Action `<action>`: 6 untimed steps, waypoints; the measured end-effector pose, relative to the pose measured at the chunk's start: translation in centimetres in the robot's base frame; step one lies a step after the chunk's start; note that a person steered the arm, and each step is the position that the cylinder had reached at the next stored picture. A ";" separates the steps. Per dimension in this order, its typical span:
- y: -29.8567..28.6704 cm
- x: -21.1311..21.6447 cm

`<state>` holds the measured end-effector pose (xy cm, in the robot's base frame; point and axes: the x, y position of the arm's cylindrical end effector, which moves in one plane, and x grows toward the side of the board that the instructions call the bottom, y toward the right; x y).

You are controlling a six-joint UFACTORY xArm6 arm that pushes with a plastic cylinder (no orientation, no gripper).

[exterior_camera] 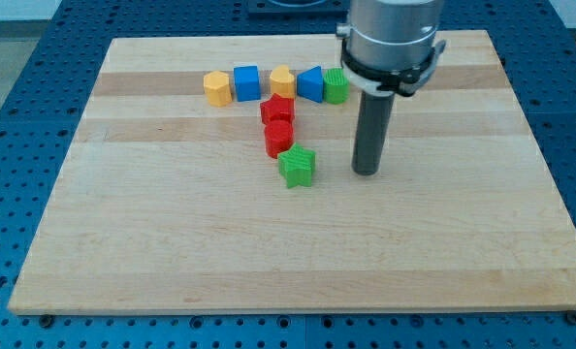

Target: Push the green star below the red circle

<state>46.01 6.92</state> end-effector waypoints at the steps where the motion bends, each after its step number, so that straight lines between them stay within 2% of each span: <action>1: -1.2 0.1; 6: -5.2 0.1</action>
<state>46.11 1.68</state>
